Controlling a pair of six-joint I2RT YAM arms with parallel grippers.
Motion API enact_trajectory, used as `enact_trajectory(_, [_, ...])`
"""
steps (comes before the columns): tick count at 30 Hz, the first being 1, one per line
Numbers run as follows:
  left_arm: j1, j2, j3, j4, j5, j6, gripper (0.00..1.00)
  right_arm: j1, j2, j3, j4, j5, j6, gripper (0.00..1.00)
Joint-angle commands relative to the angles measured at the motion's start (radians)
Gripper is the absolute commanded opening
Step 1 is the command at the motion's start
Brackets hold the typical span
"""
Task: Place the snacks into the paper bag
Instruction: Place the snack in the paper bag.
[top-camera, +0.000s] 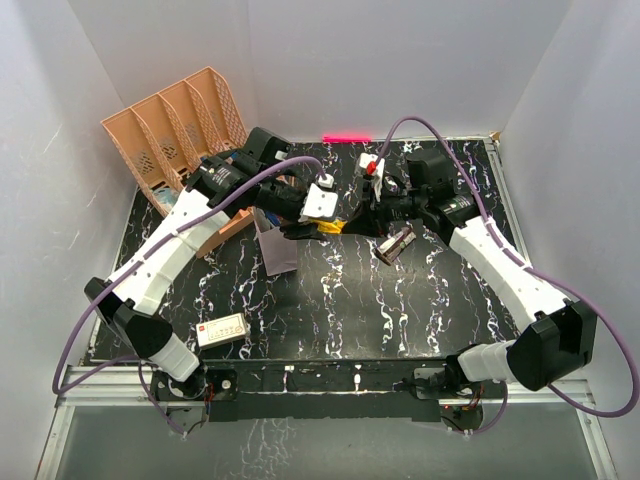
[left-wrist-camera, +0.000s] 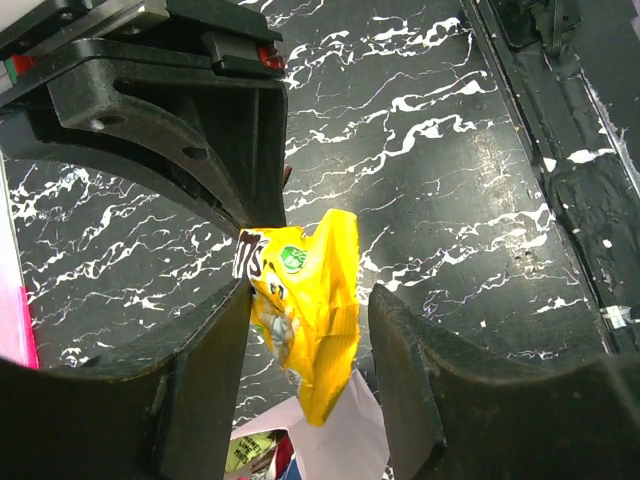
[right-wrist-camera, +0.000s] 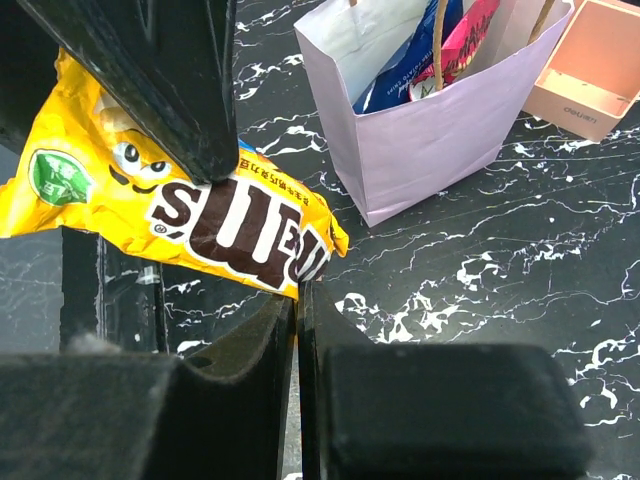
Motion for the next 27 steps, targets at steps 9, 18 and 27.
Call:
enact_trajectory(9, [-0.013, -0.008, -0.013, 0.019, 0.016, -0.005, 0.29, 0.007, -0.023, -0.008, 0.016, -0.023, -0.025, 0.09])
enact_trajectory(18, [-0.013, -0.034, -0.015, -0.008, -0.04, 0.008, 0.16, 0.007, -0.041, -0.022, 0.007, 0.006, -0.045, 0.36])
enact_trajectory(27, [-0.007, -0.081, 0.023, -0.103, -0.137, 0.056, 0.04, -0.002, -0.105, -0.067, 0.002, 0.093, -0.073, 0.59])
